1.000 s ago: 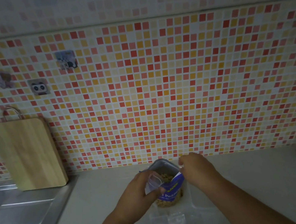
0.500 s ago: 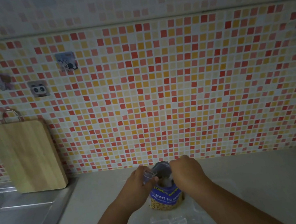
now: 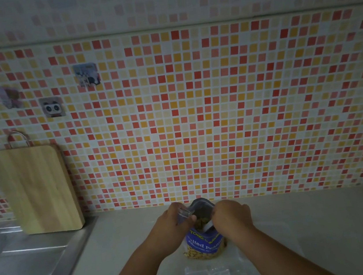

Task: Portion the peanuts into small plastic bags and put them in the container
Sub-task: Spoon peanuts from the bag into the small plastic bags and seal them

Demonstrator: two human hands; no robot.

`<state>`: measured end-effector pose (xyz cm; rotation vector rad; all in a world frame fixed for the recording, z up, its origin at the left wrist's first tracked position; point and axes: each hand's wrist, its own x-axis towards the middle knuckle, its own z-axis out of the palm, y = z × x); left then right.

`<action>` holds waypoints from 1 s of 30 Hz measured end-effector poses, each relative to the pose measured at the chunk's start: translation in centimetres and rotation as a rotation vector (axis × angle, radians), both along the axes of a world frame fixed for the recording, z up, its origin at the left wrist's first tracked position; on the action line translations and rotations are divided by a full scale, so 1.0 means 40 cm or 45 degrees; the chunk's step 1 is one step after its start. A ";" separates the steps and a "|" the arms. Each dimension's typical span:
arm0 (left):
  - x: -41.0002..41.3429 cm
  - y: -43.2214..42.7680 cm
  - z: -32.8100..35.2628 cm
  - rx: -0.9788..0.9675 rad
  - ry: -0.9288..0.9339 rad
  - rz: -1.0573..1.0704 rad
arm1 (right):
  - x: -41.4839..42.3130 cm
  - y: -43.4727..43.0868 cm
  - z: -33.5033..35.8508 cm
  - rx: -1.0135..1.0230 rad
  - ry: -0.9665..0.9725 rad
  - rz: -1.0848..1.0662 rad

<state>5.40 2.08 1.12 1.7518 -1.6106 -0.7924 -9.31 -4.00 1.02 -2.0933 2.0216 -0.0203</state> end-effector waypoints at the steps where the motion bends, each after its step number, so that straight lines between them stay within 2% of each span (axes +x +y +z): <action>1: 0.002 0.000 0.000 0.007 0.008 -0.001 | -0.003 -0.004 0.001 0.001 -0.017 -0.039; 5: 0.005 0.000 0.003 0.026 0.025 0.001 | -0.002 0.000 -0.008 0.114 -0.111 -0.089; 11: 0.028 0.002 0.014 0.020 0.189 0.096 | -0.050 -0.016 -0.005 0.124 -0.257 -0.040; 15: 0.042 0.001 0.021 -0.058 0.164 0.182 | -0.088 -0.032 0.034 0.277 -0.025 0.054; 19: 0.047 -0.002 0.018 -0.108 -0.090 0.149 | -0.113 -0.052 0.055 0.452 0.051 -0.028; 26: 0.025 -0.012 0.014 -0.194 -0.632 -0.025 | -0.156 -0.067 0.104 0.399 0.189 0.011; 30: 0.005 -0.025 0.025 -0.226 -0.810 -0.070 | -0.161 -0.078 0.156 0.444 0.291 0.035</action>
